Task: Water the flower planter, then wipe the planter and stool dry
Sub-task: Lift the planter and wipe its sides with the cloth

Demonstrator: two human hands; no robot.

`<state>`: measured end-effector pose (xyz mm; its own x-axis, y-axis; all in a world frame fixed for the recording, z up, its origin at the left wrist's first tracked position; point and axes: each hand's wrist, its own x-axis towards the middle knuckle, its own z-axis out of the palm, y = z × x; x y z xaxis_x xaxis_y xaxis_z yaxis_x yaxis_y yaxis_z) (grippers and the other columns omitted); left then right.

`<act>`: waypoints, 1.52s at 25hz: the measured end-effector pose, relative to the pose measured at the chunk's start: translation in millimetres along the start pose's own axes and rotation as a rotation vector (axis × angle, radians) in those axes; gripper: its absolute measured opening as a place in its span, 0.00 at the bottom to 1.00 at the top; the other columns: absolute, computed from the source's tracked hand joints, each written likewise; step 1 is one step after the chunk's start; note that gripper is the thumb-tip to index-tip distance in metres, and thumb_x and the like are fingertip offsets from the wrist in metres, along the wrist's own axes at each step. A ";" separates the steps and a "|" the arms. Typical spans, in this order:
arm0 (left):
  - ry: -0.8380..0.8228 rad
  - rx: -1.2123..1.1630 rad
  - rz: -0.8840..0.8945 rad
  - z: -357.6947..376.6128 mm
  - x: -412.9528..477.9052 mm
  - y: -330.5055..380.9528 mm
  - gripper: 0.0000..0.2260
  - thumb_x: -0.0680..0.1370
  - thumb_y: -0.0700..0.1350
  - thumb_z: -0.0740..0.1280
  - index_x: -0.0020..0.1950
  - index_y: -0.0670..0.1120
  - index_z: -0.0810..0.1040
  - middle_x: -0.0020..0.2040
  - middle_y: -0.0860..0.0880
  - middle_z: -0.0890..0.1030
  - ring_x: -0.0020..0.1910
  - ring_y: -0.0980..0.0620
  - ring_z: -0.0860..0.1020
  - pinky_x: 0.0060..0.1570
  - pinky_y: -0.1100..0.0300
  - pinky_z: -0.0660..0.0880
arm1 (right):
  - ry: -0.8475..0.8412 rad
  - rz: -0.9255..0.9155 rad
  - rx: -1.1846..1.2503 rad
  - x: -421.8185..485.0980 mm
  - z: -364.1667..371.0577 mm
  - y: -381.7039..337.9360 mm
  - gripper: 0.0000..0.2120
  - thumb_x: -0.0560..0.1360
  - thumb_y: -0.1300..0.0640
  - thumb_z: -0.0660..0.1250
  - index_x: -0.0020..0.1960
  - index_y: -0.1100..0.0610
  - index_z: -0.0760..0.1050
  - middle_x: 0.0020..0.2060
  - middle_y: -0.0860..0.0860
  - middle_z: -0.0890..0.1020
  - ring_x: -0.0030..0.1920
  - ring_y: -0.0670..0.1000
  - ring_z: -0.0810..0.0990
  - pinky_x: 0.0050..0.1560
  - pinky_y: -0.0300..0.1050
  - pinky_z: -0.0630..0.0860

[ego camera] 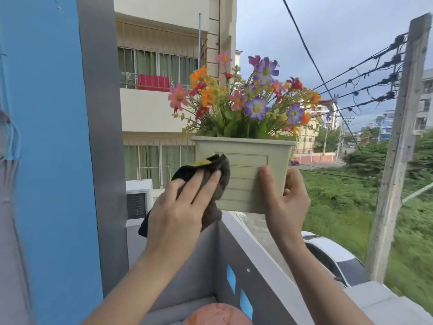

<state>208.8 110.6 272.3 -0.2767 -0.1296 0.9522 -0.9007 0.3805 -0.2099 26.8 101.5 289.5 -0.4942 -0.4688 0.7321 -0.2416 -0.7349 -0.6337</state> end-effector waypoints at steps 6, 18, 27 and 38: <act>-0.069 -0.010 0.099 3.8 -33.4 26.8 0.22 0.74 0.34 0.57 0.66 0.46 0.75 0.59 0.47 0.80 0.48 0.46 0.69 0.41 0.54 0.77 | 0.012 0.024 0.000 1.2 -1.2 2.1 0.21 0.69 0.38 0.67 0.40 0.57 0.72 0.31 0.43 0.75 0.33 0.43 0.70 0.35 0.43 0.69; -0.206 -0.044 0.176 14.8 -65.9 31.6 0.20 0.75 0.34 0.53 0.65 0.45 0.70 0.54 0.47 0.82 0.46 0.48 0.69 0.38 0.57 0.79 | 0.014 0.027 0.004 6.4 -9.7 -0.8 0.20 0.70 0.40 0.68 0.40 0.57 0.72 0.31 0.45 0.74 0.33 0.45 0.70 0.35 0.43 0.69; -0.066 -1.418 -1.233 -17.2 19.8 6.5 0.04 0.79 0.55 0.59 0.50 0.59 0.72 0.44 0.53 0.77 0.45 0.54 0.76 0.42 0.63 0.75 | -0.048 0.017 0.046 11.7 -10.8 5.2 0.21 0.70 0.40 0.67 0.43 0.59 0.73 0.32 0.42 0.77 0.34 0.41 0.71 0.36 0.38 0.69; -0.327 -1.330 -1.130 29.9 20.9 -10.7 0.20 0.73 0.63 0.62 0.63 0.62 0.71 0.59 0.46 0.78 0.58 0.47 0.76 0.59 0.49 0.72 | -0.266 0.117 0.281 11.8 -27.7 9.5 0.18 0.67 0.37 0.72 0.49 0.49 0.79 0.46 0.50 0.84 0.49 0.52 0.81 0.51 0.51 0.78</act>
<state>202.7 76.4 287.8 0.0282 -0.9255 0.3778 0.1265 0.3782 0.9170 -4.5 102.5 285.2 -0.2621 -0.6404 0.7220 0.0592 -0.7574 -0.6503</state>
